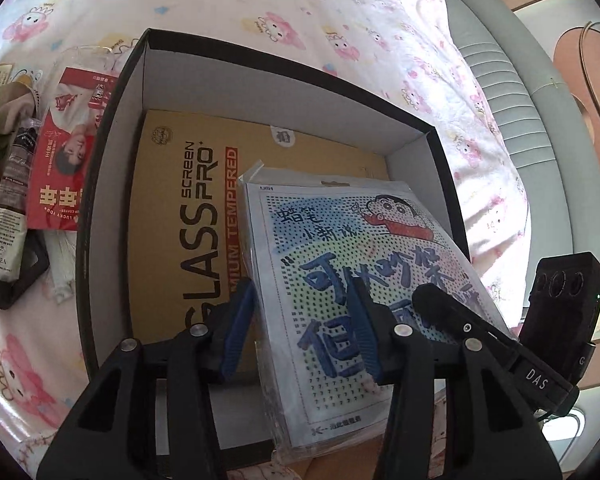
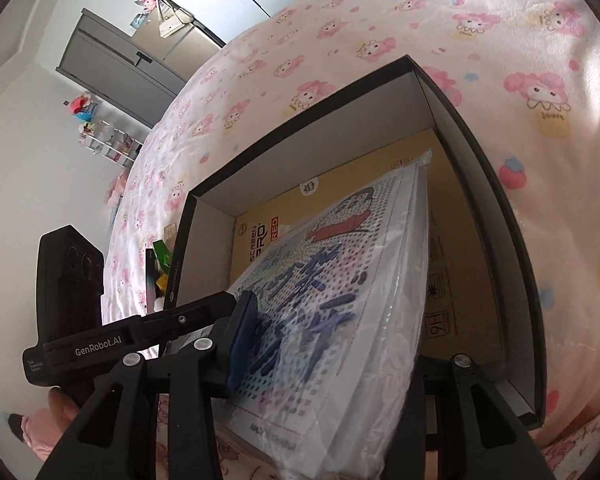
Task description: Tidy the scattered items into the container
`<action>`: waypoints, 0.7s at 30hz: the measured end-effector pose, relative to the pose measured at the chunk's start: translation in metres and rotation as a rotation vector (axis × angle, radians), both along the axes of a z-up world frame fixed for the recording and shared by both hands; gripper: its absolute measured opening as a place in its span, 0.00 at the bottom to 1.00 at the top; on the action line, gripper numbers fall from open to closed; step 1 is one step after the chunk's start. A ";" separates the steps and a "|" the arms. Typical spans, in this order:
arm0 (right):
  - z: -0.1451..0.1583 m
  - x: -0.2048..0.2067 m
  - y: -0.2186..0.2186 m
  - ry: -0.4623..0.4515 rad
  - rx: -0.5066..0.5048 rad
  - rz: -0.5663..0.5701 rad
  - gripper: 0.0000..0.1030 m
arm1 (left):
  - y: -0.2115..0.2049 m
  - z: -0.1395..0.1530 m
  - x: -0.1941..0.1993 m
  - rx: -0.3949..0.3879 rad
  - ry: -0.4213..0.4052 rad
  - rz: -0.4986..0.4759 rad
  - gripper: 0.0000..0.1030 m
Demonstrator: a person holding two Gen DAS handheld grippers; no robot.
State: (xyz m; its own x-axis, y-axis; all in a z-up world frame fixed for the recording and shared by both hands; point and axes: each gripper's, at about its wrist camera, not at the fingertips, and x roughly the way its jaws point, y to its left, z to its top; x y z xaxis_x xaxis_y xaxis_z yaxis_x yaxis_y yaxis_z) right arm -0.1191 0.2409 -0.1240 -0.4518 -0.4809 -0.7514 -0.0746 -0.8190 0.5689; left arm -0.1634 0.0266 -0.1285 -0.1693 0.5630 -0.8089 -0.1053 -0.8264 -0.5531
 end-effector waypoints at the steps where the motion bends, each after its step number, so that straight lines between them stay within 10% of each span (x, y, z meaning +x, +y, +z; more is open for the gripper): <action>1: -0.003 -0.001 -0.001 -0.008 -0.005 0.005 0.36 | -0.001 -0.001 0.001 -0.002 0.008 0.006 0.45; 7: -0.014 -0.009 -0.011 -0.071 0.076 0.054 0.40 | 0.003 0.014 0.021 -0.112 0.170 0.007 0.45; 21: -0.004 -0.003 -0.017 -0.080 0.299 0.096 0.47 | 0.011 -0.003 0.029 -0.161 0.078 0.009 0.39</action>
State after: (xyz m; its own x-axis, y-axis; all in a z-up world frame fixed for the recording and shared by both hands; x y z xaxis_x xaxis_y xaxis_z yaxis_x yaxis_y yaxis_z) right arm -0.1218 0.2243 -0.1279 -0.3485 -0.2709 -0.8973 -0.0238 -0.9545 0.2974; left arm -0.1339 0.0377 -0.1315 -0.2394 0.4252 -0.8729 -0.1346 -0.9049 -0.4038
